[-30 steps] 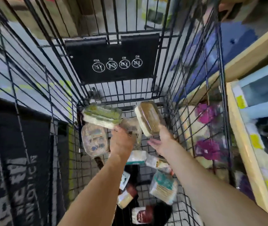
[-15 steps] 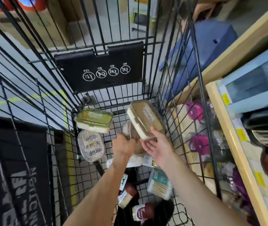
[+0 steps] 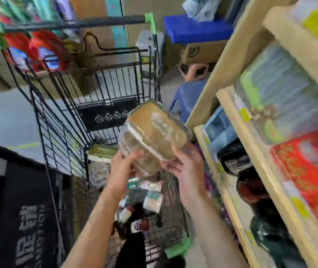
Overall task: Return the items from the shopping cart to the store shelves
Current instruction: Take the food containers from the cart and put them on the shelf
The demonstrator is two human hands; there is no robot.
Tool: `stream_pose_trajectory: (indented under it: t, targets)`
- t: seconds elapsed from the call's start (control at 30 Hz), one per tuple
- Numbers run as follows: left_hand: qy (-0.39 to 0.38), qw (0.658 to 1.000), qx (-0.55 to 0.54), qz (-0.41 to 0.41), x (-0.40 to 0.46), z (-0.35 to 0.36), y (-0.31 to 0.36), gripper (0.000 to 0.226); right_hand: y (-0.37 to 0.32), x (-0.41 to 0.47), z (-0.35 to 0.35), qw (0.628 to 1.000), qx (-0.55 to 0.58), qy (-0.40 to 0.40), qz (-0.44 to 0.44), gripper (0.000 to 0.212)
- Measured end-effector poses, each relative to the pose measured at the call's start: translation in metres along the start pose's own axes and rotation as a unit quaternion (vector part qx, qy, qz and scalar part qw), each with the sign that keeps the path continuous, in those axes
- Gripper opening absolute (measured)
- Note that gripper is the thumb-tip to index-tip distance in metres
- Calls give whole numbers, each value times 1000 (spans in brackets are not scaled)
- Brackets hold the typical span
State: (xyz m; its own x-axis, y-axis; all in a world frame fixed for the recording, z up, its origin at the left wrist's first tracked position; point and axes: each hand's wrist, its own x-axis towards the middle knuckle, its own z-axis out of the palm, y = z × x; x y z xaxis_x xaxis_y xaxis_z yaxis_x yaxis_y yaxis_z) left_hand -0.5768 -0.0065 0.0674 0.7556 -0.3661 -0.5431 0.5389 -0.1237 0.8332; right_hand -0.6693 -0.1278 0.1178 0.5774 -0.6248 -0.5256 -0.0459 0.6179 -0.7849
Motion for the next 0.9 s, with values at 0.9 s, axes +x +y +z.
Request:
stream_pose_trajectory:
  t: [0.9]
  targets:
    - [-496, 849, -97, -157, -169, 215, 64, 115, -175, -221, -178, 858, -200, 337, -331, 82]
